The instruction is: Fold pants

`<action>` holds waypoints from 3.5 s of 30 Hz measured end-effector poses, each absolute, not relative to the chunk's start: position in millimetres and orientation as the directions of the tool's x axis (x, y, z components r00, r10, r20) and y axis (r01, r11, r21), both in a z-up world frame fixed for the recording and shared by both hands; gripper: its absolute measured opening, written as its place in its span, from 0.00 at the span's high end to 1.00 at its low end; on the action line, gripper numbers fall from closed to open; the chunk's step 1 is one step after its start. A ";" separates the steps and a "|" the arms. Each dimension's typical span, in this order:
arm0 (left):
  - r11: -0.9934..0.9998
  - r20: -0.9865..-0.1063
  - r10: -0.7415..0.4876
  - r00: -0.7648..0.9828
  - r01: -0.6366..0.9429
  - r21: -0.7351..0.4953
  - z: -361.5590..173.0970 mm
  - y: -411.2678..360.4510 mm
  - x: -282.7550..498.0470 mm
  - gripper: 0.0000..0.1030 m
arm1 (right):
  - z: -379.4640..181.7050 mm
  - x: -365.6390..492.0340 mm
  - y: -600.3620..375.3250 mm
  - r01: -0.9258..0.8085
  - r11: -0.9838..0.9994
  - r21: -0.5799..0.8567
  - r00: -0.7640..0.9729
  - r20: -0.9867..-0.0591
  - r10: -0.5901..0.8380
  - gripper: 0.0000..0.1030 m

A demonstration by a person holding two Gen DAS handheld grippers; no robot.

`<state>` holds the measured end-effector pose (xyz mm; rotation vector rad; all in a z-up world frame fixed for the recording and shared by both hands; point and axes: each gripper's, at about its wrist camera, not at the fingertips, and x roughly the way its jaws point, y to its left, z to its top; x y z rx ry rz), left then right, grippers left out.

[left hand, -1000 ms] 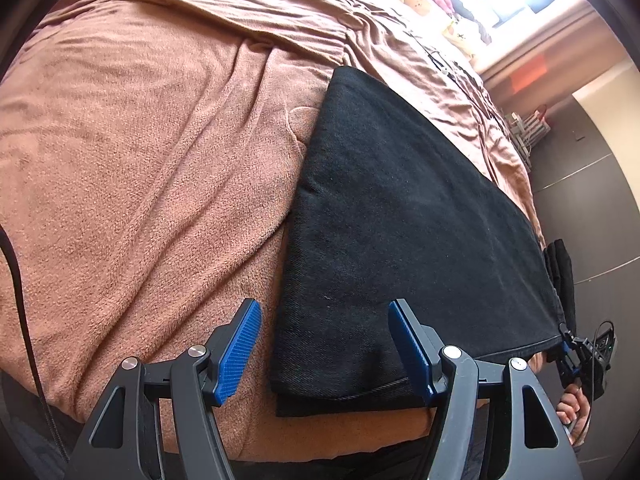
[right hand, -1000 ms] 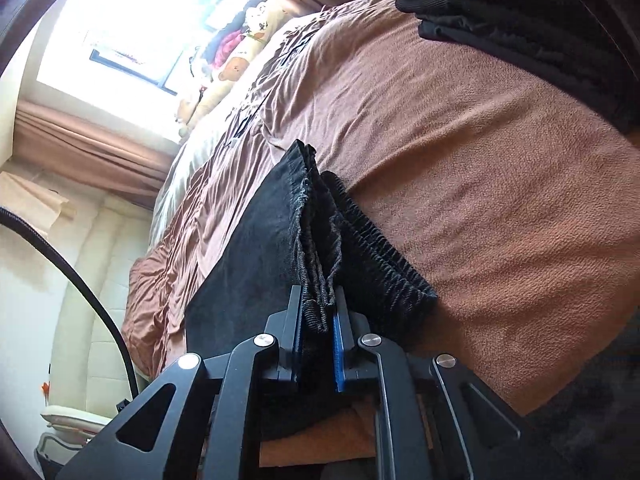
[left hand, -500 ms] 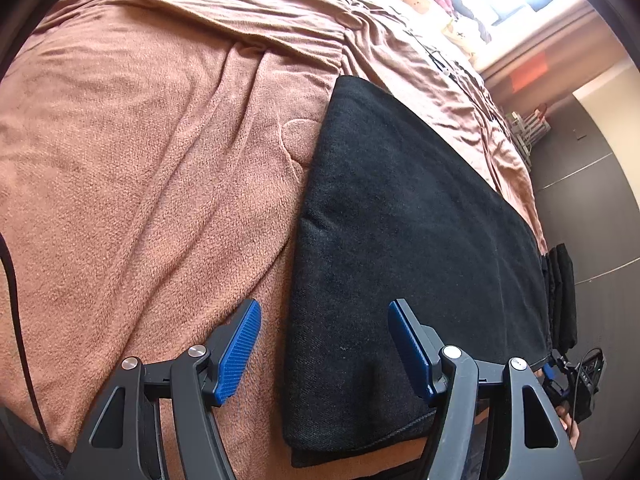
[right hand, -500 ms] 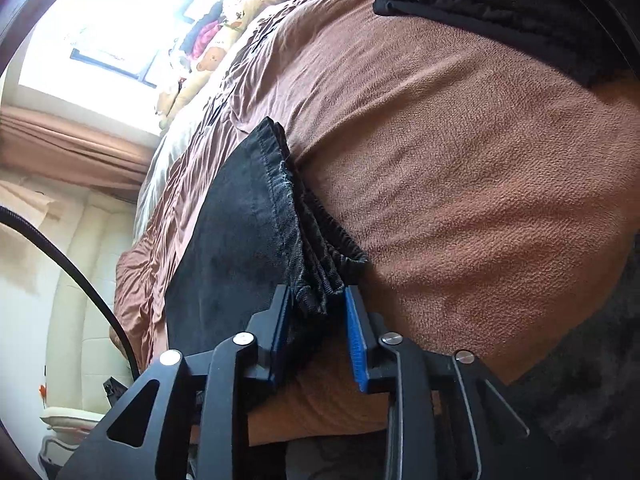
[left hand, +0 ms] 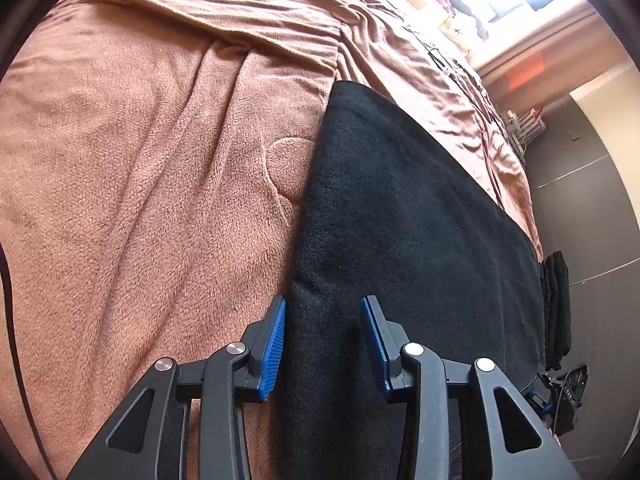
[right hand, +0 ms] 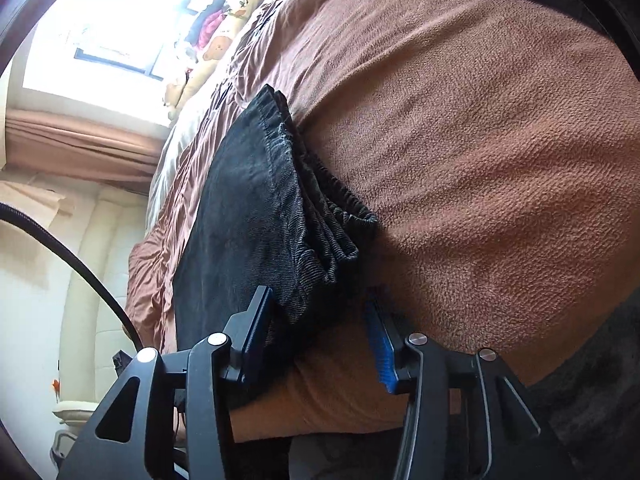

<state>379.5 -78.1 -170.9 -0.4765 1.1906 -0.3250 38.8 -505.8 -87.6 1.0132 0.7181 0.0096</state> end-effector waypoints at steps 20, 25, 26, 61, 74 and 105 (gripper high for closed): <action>0.794 -0.723 -0.562 0.400 0.019 -0.607 -155.5 -78.1 409.2 0.92 | -90.1 44.8 -497.1 0.272 0.542 0.795 0.818 -0.488 0.305 0.77; 0.782 -0.696 -0.573 0.433 0.034 -0.623 -130.8 -70.8 410.4 0.92 | -77.6 43.6 -484.1 0.242 0.558 0.794 0.827 -0.469 0.310 0.77; 0.781 -0.692 -0.574 0.437 0.040 -0.623 -126.6 -69.5 410.2 0.92 | -75.6 43.0 -481.0 0.239 0.561 0.793 0.828 -0.468 0.309 0.77; 0.819 -0.723 -0.397 0.565 -0.136 -0.557 -104.3 149.0 381.1 0.94 | -86.5 166.4 -316.7 0.080 0.699 0.710 0.661 -0.563 0.496 0.79; 0.823 -0.774 -0.373 0.512 -0.203 -0.531 -145.5 157.7 334.9 0.57 | -81.7 159.9 -343.2 0.162 0.779 0.606 0.670 -0.647 0.364 0.66; 0.533 -0.576 -0.495 0.651 -0.297 -0.793 -179.7 173.8 230.3 0.55 | -65.9 249.0 -160.9 -0.131 0.918 0.374 0.625 -0.688 0.370 0.66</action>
